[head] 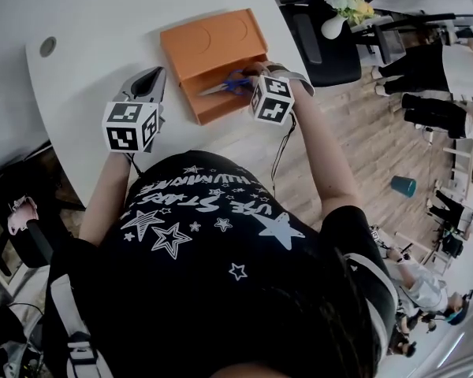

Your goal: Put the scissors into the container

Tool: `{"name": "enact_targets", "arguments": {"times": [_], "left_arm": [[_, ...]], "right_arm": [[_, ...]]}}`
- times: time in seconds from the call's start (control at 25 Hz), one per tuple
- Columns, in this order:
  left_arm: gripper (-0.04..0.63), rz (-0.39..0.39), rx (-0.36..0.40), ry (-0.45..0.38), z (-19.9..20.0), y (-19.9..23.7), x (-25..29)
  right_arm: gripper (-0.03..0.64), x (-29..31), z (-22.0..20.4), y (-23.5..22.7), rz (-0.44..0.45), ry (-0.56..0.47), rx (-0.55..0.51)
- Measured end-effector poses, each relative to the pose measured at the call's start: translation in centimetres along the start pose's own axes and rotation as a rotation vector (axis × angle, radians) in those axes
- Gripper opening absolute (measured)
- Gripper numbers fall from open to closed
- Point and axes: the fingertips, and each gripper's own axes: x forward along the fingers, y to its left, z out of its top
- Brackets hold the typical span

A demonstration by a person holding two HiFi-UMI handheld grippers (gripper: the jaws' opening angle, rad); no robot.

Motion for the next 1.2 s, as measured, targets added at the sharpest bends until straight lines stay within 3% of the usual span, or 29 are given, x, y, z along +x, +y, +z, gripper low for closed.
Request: {"name": "enact_targets", "arguments": {"times": [0.16, 0.32, 0.88, 1.04, 1.2], "left_arm": [[0.018, 0.011, -0.002, -0.008, 0.1, 0.1, -0.5], [0.018, 0.010, 0.006, -0.018, 0.1, -0.5, -1.0], [0.018, -0.012, 0.079, -0.029, -0.1, -9.3, -3.8], [0.018, -0.022, 0.085, -0.021, -1.2, -12.0, -4.8], [0.018, -0.033, 0.090, -0.024, -2.4, -14.0, -5.8]], "right_arm": [[0.100, -1.8, 0.4, -0.8, -0.066, -0.051, 0.061], [0.098, -3.8, 0.8, -1.5, -0.196, -0.117, 0.120], [0.054, -11.7, -0.6, 3.3, -0.435, -0.329, 0.275], [0.054, -13.7, -1.0, 5.3, -0.473, -0.414, 0.403], [0.054, -14.9, -1.0, 8.0, -0.496, -0.441, 0.450]]}}
